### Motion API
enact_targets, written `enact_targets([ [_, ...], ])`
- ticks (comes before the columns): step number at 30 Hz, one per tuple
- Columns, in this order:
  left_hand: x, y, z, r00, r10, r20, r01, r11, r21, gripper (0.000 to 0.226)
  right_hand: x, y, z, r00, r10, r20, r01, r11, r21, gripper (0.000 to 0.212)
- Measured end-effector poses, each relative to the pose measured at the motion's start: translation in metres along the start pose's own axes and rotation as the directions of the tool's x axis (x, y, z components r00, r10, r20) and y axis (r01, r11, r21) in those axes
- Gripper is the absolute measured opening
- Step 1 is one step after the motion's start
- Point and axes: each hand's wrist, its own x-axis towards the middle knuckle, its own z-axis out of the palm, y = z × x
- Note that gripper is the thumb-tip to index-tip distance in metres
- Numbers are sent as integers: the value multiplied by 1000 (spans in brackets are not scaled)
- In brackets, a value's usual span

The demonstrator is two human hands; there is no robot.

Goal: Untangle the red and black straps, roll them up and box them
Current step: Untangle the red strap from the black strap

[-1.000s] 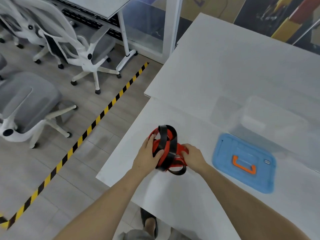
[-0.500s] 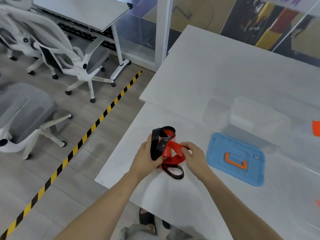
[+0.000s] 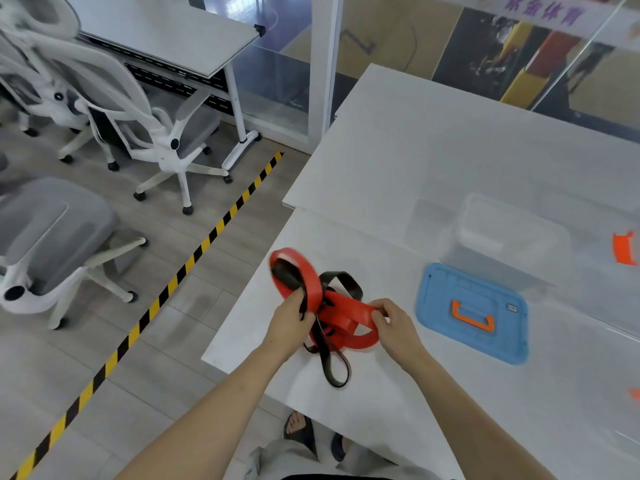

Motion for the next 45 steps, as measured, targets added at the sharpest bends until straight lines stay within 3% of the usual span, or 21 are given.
enact_targets([
  [3,0,-11,-2,988,-129,-79,119,985,-122,33,-5,4,-2,999,26,-40,-24,999,43,3],
  [7,-4,-30,-7,979,-203,-4,202,975,-90,16,-10,9,-3,998,-3,-59,2,1000,-14,12],
  [13,-11,-38,7,972,-213,103,218,975,-37,26,-15,18,12,996,-45,81,74,917,-391,14],
  [15,-13,-38,11,973,-206,107,208,978,0,32,-16,20,16,998,-32,59,54,905,-422,11],
  [20,-18,-48,13,984,-175,9,173,978,112,43,-17,19,16,998,59,1,-56,946,-320,19],
  [23,-21,-48,17,997,-66,-51,74,984,163,49,-16,23,19,998,64,11,-56,942,-331,21],
  [26,-25,-38,26,986,67,-152,-56,996,74,57,-19,20,20,999,46,-17,-49,970,-239,19],
  [28,-25,-33,31,979,57,-198,-55,998,16,74,-23,11,15,998,36,-54,-44,986,-163,23],
  [30,-22,-33,35,984,10,-177,-1,999,51,82,-28,0,5,995,26,-94,-34,996,-82,26],
  [33,-18,-31,37,991,-3,-135,19,993,119,78,-35,-16,-11,992,21,-127,-13,998,61,29],
  [36,-16,-24,42,991,72,-112,-55,988,145,78,-40,-15,-18,995,40,-89,-30,993,117,29],
  [39,-10,-17,49,987,163,13,-161,953,255,76,-43,-1,-16,997,48,-52,-43,995,89,10],
  [42,-2,-6,54,987,126,104,-155,922,354,87,-47,14,-13,999,23,-27,-22,999,39,30],
  [45,4,8,58,991,83,109,-123,889,442,81,-48,23,-15,998,-16,-58,17,1000,6,42],
])
